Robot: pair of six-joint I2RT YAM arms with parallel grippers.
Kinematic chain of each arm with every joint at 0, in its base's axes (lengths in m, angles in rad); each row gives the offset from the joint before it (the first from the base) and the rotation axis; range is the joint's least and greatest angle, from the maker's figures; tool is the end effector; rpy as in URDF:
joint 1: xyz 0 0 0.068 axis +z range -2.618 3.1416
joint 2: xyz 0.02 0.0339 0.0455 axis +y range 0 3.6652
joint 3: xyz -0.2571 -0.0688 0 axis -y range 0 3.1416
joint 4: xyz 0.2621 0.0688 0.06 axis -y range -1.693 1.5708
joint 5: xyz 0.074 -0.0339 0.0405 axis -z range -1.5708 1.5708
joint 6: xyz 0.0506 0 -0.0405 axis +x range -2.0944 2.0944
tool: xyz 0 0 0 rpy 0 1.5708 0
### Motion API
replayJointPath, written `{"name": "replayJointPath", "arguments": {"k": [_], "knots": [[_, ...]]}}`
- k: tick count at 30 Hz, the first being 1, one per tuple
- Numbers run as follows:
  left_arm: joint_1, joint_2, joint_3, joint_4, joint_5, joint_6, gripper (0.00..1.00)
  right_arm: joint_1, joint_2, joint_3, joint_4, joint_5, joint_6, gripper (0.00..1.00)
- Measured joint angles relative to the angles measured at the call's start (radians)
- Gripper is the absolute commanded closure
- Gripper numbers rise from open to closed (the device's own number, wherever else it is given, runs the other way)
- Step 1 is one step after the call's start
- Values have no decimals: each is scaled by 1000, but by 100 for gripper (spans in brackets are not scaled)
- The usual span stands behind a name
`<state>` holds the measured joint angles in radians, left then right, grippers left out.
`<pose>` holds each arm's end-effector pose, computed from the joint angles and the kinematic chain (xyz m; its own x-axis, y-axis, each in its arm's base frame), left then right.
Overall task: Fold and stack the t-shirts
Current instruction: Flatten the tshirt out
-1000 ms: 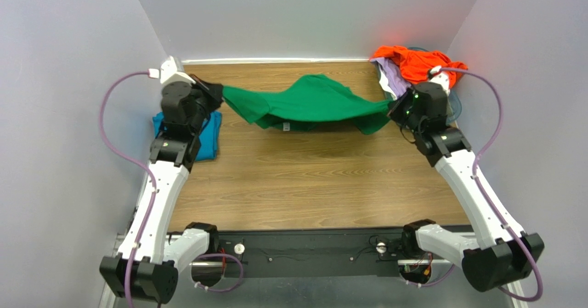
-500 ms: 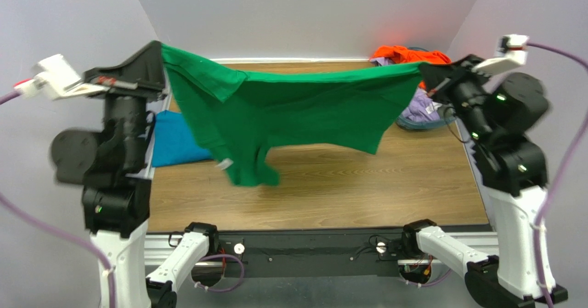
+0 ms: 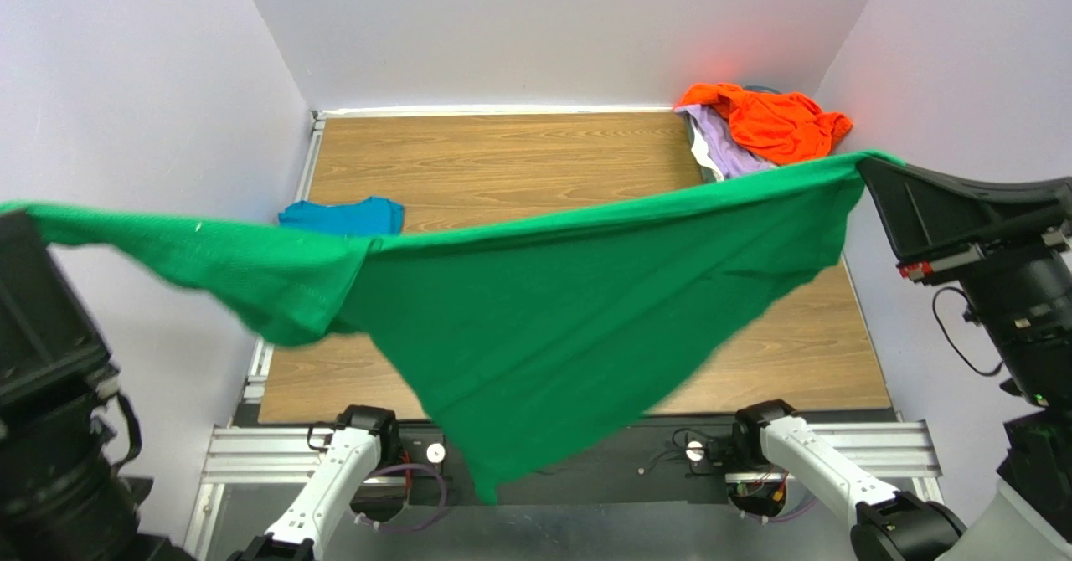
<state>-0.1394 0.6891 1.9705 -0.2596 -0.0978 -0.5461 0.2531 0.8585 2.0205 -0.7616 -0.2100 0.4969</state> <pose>-0.0946 0.0183 0.6514 0.6763 -0.6168 -0.4027 0.5138 0.7867 -0.3422 0.0117 0.0139 0.6206 0.1264 0.5143 -0.8483 -0.5586 0.7436 0.3676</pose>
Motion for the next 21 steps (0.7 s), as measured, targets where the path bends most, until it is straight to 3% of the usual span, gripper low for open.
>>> {"name": "replayJointPath", "arguments": {"k": [6, 10, 16, 21], "knots": [[0, -37, -17, 23, 0, 11, 100, 0, -29, -9, -14, -15, 8, 99], [0, -40, -117, 60, 0, 11, 100, 0, -57, -79, -19, 4, 8, 99], [0, 20, -364, 152, 19, 11, 100, 0, -69, -356, 11, 166, 8, 96], [0, 247, -595, 290, 37, 11, 100, 0, 32, -647, 74, 343, 12, 96]]}}
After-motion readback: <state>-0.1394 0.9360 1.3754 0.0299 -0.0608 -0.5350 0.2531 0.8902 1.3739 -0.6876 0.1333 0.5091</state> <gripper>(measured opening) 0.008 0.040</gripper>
